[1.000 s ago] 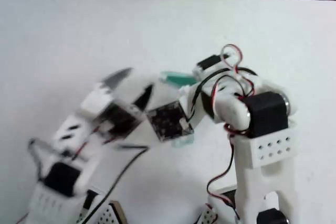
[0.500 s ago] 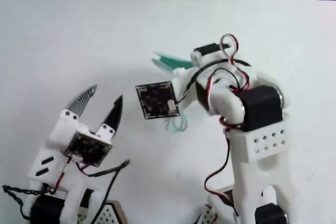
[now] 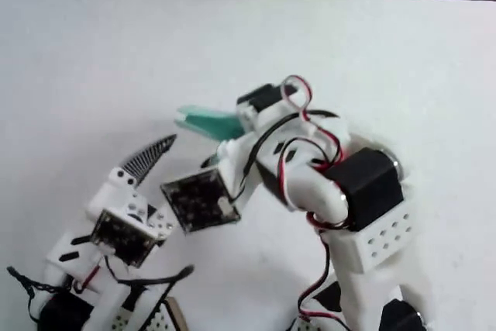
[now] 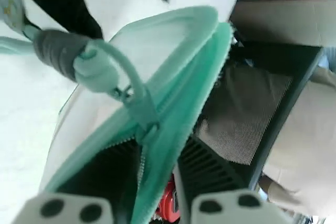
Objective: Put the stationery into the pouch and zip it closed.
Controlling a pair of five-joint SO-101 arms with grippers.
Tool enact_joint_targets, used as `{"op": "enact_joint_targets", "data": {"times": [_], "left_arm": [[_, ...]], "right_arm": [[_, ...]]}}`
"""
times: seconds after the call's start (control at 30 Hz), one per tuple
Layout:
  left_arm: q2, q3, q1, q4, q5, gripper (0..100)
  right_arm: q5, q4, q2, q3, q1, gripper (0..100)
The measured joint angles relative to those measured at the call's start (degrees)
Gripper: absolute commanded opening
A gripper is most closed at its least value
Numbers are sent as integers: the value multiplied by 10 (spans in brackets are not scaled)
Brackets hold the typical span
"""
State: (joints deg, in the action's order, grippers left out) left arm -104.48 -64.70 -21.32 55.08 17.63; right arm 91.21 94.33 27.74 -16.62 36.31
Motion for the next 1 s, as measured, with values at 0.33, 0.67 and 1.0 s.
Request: {"op": "enact_joint_targets", "data": {"times": [0.33, 0.67, 1.0], "left_arm": [[-1, 32, -11, 0, 63, 218], [-1, 41, -25, 1, 81, 218], [-1, 43, -96, 1, 82, 215]], "right_arm": [[60, 34, 93, -1, 46, 19], [62, 38, 135, 32, 81, 19], [64, 38, 129, 31, 102, 19]]}}
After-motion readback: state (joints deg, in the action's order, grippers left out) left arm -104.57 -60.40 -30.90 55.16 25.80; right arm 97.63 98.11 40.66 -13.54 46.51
